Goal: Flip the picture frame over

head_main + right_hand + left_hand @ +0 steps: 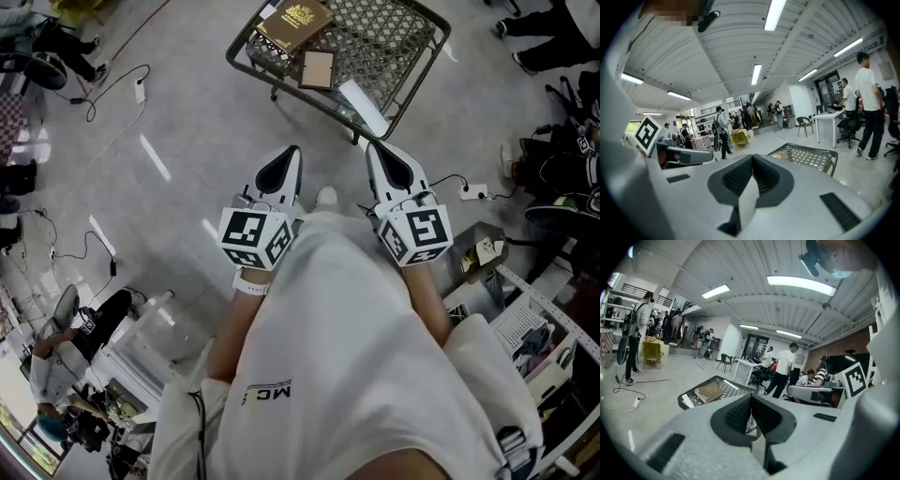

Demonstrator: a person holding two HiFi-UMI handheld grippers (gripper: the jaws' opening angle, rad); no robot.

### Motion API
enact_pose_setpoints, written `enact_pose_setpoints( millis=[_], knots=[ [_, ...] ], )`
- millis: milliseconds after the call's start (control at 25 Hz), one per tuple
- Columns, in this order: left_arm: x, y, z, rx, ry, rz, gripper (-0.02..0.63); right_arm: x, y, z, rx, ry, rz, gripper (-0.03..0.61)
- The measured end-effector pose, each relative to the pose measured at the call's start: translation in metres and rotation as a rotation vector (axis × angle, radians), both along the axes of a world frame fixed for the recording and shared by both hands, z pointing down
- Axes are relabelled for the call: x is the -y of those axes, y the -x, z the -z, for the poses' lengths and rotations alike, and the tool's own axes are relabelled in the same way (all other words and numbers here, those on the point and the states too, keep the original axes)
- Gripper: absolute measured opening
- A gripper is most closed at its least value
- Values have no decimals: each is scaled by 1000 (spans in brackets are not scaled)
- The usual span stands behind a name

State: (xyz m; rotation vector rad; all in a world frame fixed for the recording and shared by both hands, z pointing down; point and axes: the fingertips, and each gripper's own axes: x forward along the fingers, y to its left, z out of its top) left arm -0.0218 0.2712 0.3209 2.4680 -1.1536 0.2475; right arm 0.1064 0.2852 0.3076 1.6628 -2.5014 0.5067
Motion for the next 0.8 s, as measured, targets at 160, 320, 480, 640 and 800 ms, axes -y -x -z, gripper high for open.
enact_pose_setpoints(
  millis=[160, 320, 480, 640, 800],
  knots=[
    [9, 15, -7, 8, 22, 34, 25, 13, 9, -6, 6, 14, 24, 18],
    [17, 19, -13, 16, 42, 35, 25, 26, 9, -14, 13, 33, 23, 18],
    [39, 18, -24, 7, 80, 16, 25, 48, 8, -18, 8, 53, 0, 18],
    [81, 12, -36, -14, 105, -18, 25, 86, 6, -28, -10, 79, -19, 18],
    [143, 21, -39, -24, 113, -35, 25, 139, 11, -29, -30, 99, -42, 18]
  ],
)
